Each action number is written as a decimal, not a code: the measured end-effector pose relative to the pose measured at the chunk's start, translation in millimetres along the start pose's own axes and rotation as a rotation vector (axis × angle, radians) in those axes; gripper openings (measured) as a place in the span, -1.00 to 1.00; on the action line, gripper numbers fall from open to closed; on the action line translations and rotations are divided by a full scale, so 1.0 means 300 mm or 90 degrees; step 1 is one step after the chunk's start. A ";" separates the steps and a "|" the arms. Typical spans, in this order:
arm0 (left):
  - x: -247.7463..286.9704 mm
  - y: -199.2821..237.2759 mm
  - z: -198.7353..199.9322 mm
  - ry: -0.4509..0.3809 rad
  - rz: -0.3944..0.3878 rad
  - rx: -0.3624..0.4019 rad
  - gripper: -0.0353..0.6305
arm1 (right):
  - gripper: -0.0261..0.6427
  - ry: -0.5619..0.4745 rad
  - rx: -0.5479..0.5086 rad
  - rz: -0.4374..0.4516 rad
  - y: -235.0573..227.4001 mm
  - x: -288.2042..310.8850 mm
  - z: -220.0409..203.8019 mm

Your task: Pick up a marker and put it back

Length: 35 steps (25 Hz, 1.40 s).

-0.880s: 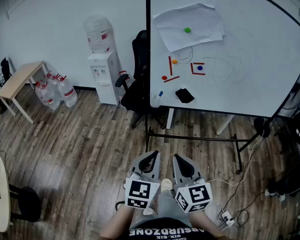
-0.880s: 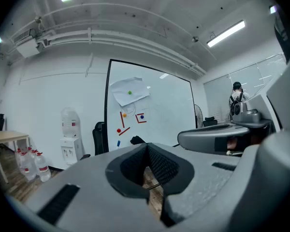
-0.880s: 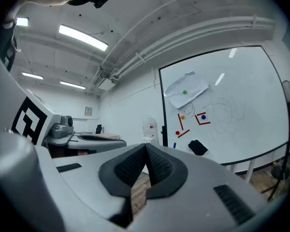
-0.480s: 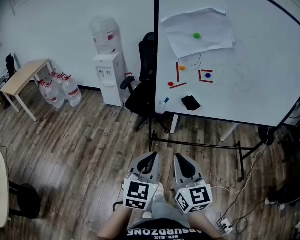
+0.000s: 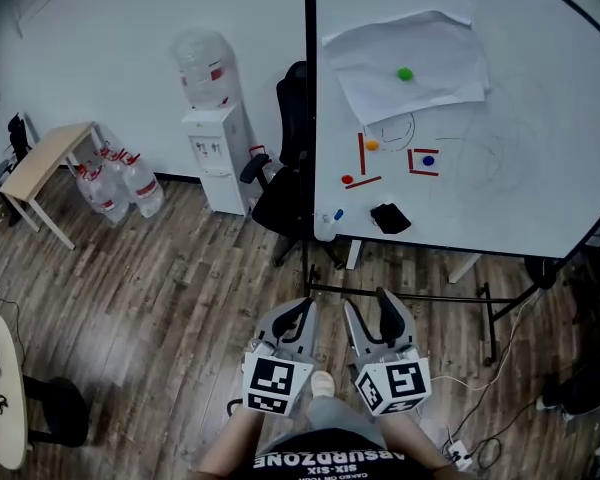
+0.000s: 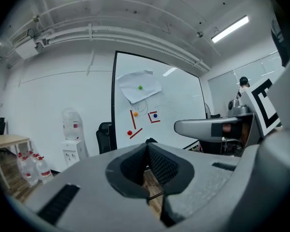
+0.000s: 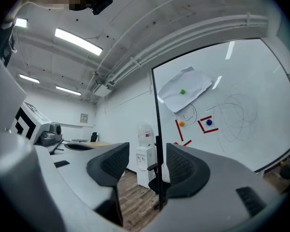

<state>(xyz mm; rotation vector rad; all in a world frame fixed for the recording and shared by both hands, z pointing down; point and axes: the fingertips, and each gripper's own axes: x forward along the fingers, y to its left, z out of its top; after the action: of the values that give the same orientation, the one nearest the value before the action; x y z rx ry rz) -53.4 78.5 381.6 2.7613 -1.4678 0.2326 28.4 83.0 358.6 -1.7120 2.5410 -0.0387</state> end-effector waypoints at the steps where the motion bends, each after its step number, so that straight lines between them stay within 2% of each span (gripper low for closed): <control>1: 0.018 0.016 0.003 0.001 -0.001 0.003 -0.88 | -0.25 -0.005 -0.001 -0.007 -0.014 0.025 0.008; 4: 0.069 0.058 0.020 -0.001 -0.003 0.010 -0.88 | -0.17 -0.013 -0.001 -0.015 -0.049 0.094 0.024; 17: 0.272 0.153 0.023 0.015 -0.022 0.017 -0.88 | -0.16 0.012 0.020 -0.017 -0.168 0.330 -0.006; 35: 0.493 0.202 -0.008 0.042 -0.014 0.013 -0.88 | -0.16 0.048 0.047 0.021 -0.323 0.559 -0.105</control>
<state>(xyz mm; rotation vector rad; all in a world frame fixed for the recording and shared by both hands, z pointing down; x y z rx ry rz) -22.2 -77.2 399.9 2.7558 -1.4265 0.3379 52.8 -109.3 387.8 -1.6721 2.5855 -0.1951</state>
